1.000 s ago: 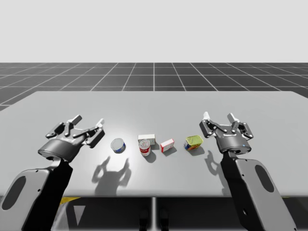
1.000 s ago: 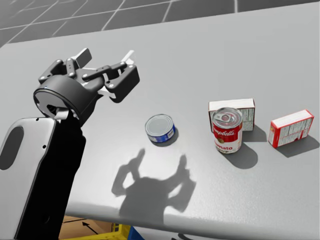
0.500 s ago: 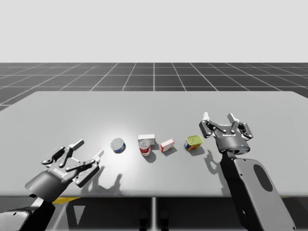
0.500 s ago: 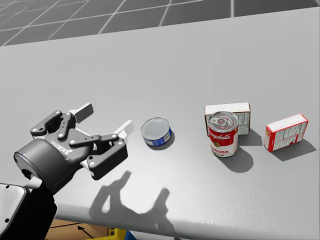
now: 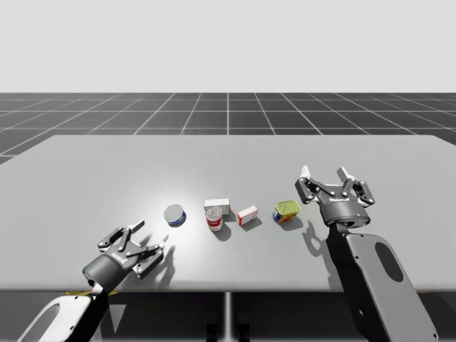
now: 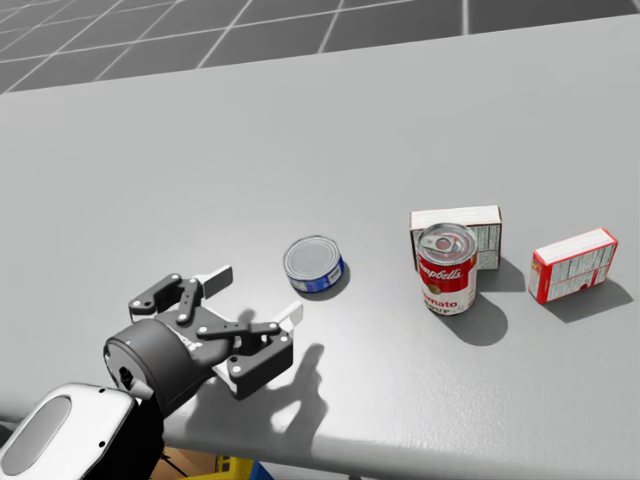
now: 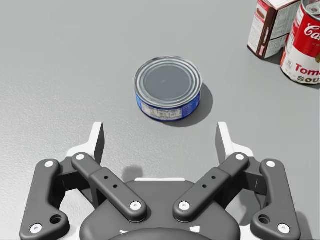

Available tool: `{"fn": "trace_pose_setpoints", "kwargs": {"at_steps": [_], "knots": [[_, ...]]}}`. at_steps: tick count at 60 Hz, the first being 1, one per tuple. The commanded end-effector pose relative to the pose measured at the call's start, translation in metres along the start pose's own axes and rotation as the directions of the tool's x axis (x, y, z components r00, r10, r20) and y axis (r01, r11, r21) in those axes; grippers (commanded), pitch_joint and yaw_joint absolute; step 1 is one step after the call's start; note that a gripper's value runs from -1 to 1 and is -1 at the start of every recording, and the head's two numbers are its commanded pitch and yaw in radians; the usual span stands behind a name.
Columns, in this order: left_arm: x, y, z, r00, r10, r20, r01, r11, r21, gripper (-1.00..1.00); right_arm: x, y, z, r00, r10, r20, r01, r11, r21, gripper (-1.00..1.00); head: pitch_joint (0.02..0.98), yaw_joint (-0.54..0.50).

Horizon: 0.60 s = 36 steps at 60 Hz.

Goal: Pick up the tuna fish can and lift it.

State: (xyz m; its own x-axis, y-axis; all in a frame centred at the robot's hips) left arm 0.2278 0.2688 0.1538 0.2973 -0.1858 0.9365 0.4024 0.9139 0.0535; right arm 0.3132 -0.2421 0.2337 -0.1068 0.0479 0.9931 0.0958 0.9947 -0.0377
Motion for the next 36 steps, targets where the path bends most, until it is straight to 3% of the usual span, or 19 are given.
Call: {"fn": "trace_pose_setpoints", "kwargs": {"at_steps": [1, 24, 31, 33, 36], "knots": [[0.000, -0.005, -0.022, 1.0000, 0.003, -0.008, -0.003, 1.000, -0.010, -1.00, 0.000, 0.000, 0.000, 1.0000, -0.001, 0.002, 0.001, 1.000, 0.001, -1.00, 0.816, 0.30], [0.012, -0.010, -0.064, 0.9988, 0.000, -0.049, 0.001, 1.000, 0.005, -1.00, 0.000, -0.001, 0.000, 1.0000, -0.001, 0.002, 0.001, 1.000, 0.003, -1.00, 0.818, 0.29], [0.011, -0.010, -0.074, 0.9978, -0.009, -0.066, 0.010, 1.000, 0.013, -1.00, 0.000, -0.001, -0.001, 1.0000, -0.001, 0.003, 0.001, 1.000, 0.003, -1.00, 0.819, 0.29], [0.011, -0.010, -0.078, 0.9972, -0.027, -0.070, 0.028, 0.999, 0.024, -1.00, 0.000, -0.001, -0.001, 1.0000, -0.002, 0.003, 0.002, 1.000, 0.003, -1.00, 0.819, 0.29], [0.012, -0.010, -0.081, 0.9971, -0.013, -0.075, 0.014, 1.000, 0.015, -1.00, 0.000, -0.001, -0.001, 1.0000, -0.004, 0.004, 0.004, 1.000, 0.004, -1.00, 0.819, 0.29]]}}
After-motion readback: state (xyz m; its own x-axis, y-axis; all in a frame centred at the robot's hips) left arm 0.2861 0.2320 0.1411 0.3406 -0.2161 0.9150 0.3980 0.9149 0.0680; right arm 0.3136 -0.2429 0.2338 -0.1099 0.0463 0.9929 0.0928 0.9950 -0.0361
